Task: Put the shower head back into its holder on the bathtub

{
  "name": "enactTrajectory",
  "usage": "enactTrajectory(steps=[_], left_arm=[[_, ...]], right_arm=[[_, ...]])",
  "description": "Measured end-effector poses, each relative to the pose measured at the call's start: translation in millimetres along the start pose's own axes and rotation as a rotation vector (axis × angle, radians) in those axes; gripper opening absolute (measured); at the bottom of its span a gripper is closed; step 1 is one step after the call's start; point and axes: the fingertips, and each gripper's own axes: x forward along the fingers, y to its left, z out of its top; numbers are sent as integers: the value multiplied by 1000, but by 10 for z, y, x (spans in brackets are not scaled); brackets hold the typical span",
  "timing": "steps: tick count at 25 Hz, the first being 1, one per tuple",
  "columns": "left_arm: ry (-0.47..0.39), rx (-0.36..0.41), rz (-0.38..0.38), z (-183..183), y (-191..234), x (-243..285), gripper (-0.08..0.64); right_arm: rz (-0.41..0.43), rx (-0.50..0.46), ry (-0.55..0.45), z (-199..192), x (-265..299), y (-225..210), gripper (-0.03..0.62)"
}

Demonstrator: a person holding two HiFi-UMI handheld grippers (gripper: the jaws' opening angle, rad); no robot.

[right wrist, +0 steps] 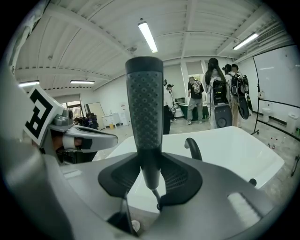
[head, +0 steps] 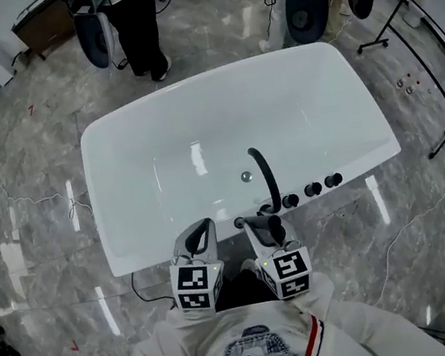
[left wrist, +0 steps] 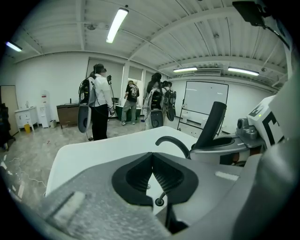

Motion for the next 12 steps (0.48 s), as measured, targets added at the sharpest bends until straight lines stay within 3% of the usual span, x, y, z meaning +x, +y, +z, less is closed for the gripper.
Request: enactTrajectory(steps=[12], left_arm=[[19, 36, -9, -240, 145, 256, 1]], right_arm=[[-50, 44, 26, -160, 212, -67, 138]])
